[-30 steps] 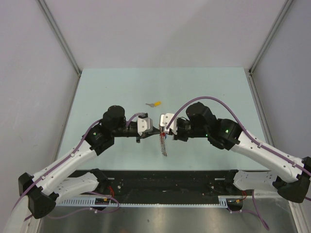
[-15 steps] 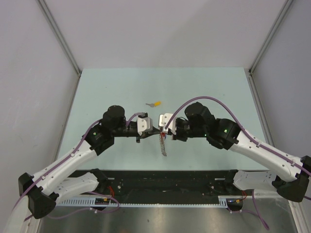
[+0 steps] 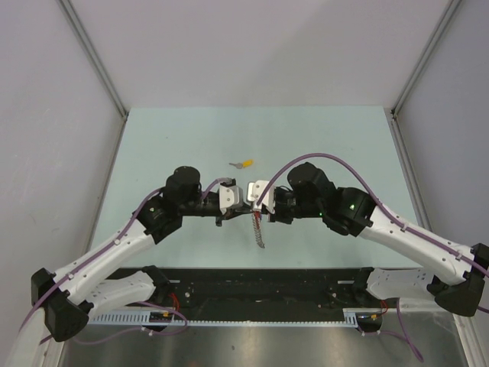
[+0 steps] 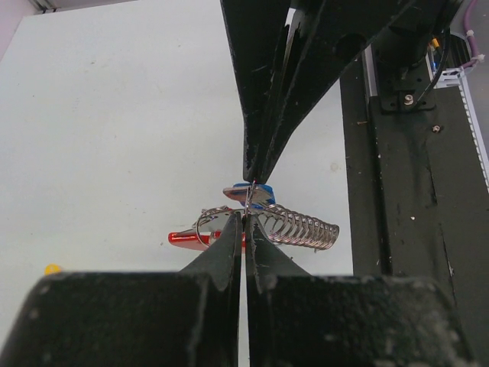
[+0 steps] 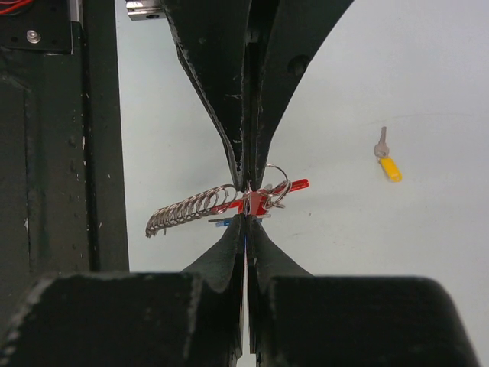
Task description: Put the keys on the keyring
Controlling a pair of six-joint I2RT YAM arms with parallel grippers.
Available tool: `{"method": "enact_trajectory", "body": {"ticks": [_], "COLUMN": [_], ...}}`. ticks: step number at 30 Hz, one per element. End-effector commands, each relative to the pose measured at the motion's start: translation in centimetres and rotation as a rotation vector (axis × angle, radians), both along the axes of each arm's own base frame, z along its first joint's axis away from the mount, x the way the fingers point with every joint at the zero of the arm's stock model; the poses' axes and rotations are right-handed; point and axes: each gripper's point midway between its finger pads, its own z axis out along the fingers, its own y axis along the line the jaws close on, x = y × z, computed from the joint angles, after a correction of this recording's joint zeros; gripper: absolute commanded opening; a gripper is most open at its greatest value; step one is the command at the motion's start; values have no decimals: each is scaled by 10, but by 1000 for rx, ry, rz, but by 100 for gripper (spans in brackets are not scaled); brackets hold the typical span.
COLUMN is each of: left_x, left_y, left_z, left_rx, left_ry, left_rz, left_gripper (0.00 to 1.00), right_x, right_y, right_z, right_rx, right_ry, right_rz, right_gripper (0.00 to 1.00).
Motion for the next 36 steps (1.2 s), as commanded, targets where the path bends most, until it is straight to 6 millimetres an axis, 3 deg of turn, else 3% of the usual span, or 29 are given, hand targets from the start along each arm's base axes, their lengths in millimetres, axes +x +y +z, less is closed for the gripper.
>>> {"method": "enact_trajectory", "body": {"ticks": [1,11,18,36], "left_x": [-2,2,4,9], "left_y": [-6,-5,-3,-2], "left_z": [21,28,40,52], "left_rx": [-42,-64,-120,-190], "left_ry": [-34,-23,-7,68], "left_rz": [-21,22,73,153], "left_gripper": [0,0,0,0], "right_x": [0,-3,3,3], "right_y": [19,21,8,-9], "right_z": [42,36,22,22], "right_rx": [126,101,30,99], "right_ry": [-57,-44,-42,-71], "right_rz": [28,33,-22,-88], "right_gripper": [0,0,0,0]}}
